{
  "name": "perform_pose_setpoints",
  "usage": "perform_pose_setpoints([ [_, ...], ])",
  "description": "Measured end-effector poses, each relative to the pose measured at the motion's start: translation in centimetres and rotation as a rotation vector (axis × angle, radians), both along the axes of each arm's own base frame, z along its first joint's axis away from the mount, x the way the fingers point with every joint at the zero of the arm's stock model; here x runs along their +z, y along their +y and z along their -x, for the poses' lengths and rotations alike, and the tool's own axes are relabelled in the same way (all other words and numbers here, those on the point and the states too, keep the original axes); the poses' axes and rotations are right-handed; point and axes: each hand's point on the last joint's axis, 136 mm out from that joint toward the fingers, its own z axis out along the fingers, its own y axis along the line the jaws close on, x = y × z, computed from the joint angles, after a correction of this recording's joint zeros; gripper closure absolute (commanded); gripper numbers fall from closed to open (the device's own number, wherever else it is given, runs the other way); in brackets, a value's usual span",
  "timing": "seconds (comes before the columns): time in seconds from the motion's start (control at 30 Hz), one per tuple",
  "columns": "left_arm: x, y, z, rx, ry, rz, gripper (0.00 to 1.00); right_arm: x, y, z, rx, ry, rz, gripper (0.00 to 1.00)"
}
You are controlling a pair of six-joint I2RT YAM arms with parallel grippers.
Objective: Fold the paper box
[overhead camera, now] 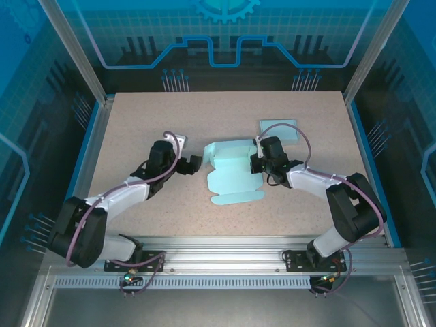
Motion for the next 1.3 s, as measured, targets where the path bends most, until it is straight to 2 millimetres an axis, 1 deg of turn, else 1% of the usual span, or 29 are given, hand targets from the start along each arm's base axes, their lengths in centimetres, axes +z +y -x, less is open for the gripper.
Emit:
perform_pose_setpoints([
  [0.13,0.1,-1.5,-0.3,-0.076,0.012,0.016,0.01,0.0,0.0,0.0,0.0,0.0,0.0,1.0],
  [0.33,-0.5,-3.6,0.2,-0.162,0.034,0.014,0.01,0.0,0.0,0.0,0.0,0.0,0.0,1.0],
  [0.5,-1.1,-6.0,0.7,-0.239,0.045,-0.001,0.02,0.0,0.0,0.0,0.0,0.0,0.0,1.0],
  [0.6,-1.5,-6.9,0.9,-0.264,0.057,-0.005,0.06,0.0,0.0,0.0,0.0,0.0,0.0,1.0],
  [0.73,-1.8,-7.5,0.3,-0.274,0.064,-0.003,0.08,0.0,0.0,0.0,0.0,0.0,0.0,1.0],
  [0.87,-1.6,-8.2,-0.5,-0.282,0.06,0.0,0.14,0.0,0.0,0.0,0.0,0.0,0.0,1.0],
  [1.03,-1.7,-8.7,-1.4,-0.285,0.061,0.001,0.17,0.0,0.0,0.0,0.0,0.0,0.0,1.0],
  [1.13,-1.8,-9.0,-1.7,-0.282,0.061,-0.003,0.23,0.0,0.0,0.0,-0.001,0.0,0.0,1.0],
  [1.3,-1.9,-9.5,-2.3,-0.262,0.041,-0.022,0.36,0.0,0.0,0.0,0.0,0.0,0.0,1.0],
])
